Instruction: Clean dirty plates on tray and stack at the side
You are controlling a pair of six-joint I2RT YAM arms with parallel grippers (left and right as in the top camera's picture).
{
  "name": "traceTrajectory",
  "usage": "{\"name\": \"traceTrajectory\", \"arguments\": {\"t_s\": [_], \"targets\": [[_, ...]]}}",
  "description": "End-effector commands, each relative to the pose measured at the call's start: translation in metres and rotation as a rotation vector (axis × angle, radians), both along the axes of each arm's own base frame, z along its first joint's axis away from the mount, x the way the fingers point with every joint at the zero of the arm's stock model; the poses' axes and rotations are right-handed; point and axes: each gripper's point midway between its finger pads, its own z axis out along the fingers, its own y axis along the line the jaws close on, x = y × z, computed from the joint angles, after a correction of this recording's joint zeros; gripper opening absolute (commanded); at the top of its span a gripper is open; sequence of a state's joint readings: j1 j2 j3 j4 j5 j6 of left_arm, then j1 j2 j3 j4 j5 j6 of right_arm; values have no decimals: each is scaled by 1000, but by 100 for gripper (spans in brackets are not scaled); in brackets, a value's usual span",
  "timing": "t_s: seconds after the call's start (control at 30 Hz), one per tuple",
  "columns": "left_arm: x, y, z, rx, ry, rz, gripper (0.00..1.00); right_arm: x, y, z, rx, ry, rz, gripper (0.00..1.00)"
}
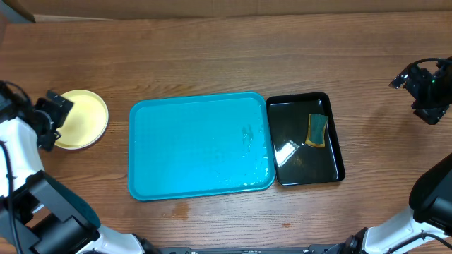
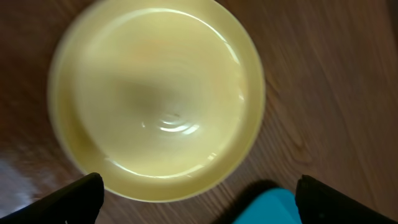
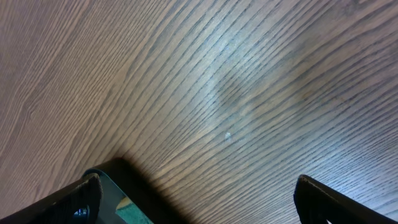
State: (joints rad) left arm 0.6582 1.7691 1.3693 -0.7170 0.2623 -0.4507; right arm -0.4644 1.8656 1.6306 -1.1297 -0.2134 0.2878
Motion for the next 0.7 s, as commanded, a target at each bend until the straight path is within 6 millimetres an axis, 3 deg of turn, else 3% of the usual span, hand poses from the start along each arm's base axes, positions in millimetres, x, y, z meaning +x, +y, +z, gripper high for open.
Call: {"name": "traceTrajectory", "arguments": {"t_s": [0.0, 0.33, 0.67], "targets": [[27, -57, 11, -62, -87, -236, 100, 5, -2, 9, -8, -27, -2, 100], [59, -188, 9, -51, -65, -569, 100, 5, -2, 9, -8, -27, -2, 100], [60, -269, 4, 29, -28, -757, 100, 5, -2, 9, -8, -27, -2, 100]]}}
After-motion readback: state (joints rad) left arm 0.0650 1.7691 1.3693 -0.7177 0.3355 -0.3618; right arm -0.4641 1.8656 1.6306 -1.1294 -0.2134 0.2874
